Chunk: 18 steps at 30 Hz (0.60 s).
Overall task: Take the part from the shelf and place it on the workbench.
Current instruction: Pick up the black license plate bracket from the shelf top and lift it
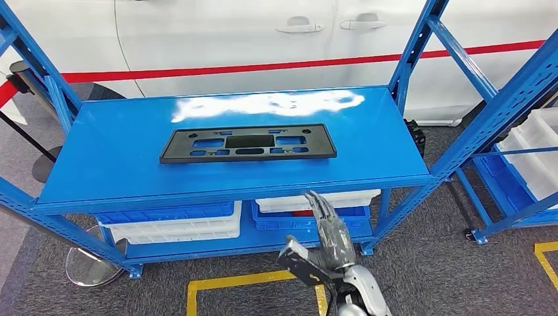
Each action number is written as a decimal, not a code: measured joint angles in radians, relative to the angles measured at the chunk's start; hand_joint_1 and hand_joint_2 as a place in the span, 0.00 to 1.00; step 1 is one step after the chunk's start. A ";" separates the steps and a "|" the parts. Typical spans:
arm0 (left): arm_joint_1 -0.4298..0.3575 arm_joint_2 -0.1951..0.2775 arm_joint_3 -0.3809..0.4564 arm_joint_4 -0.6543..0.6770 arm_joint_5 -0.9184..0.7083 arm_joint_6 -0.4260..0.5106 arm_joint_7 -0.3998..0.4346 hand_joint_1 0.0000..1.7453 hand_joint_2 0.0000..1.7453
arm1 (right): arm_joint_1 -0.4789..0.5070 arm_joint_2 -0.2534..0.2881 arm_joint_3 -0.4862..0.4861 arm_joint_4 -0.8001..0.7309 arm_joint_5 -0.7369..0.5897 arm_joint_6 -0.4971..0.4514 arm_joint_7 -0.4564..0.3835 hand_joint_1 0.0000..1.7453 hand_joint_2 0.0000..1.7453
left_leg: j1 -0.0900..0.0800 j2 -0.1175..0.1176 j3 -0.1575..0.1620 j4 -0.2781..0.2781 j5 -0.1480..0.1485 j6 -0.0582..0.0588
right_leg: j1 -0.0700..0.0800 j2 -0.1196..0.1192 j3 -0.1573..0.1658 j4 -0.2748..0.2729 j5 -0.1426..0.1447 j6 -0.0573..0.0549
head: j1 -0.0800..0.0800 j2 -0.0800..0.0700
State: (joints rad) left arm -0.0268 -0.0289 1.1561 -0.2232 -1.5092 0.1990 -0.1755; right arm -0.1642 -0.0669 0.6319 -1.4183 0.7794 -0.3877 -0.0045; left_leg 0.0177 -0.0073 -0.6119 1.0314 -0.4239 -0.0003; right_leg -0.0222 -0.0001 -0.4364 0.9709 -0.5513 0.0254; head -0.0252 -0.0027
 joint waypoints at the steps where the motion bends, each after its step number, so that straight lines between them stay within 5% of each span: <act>1: 0.000 0.002 -0.002 0.000 -0.002 0.000 -0.001 0.00 0.00 | -0.023 0.003 -0.009 0.015 0.014 0.006 0.007 0.00 0.00 | 0.000 0.000 0.000 0.000 0.001 0.001 | 0.000 0.000 0.000 0.000 0.001 0.003 | 0.000 0.000; 7: 0.001 0.012 -0.008 0.000 -0.002 -0.009 -0.002 0.00 0.00 | -0.089 0.012 -0.048 0.048 0.048 0.008 0.023 0.00 0.00 | 0.000 -0.001 0.000 0.000 0.004 0.001 | 0.001 -0.002 0.000 0.002 0.002 0.007 | 0.000 0.000; 11: 0.002 0.013 -0.009 0.000 -0.003 -0.015 -0.002 0.00 0.00 | -0.097 0.014 -0.069 0.032 0.094 -0.010 0.028 0.00 1.00 | 0.000 -0.001 0.000 0.000 0.004 0.001 | 0.001 -0.002 0.000 0.002 0.002 0.007 | 0.000 0.000; 18: 0.001 0.013 -0.013 0.000 -0.023 -0.016 -0.013 0.00 0.00 | -0.130 0.012 -0.056 0.045 0.546 0.039 0.146 0.00 1.00 | 0.000 0.000 0.000 -0.001 0.003 0.001 | 0.001 -0.002 -0.001 0.002 0.001 0.007 | 0.000 0.000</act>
State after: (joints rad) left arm -0.0262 -0.0156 1.1427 -0.2232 -1.5320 0.1835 -0.1886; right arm -0.2945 -0.0545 0.5757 -1.3733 1.3250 -0.3489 0.1411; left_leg 0.0180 -0.0077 -0.6116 1.0304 -0.4204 0.0003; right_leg -0.0213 -0.0019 -0.4371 0.9728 -0.5500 0.0325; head -0.0255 -0.0027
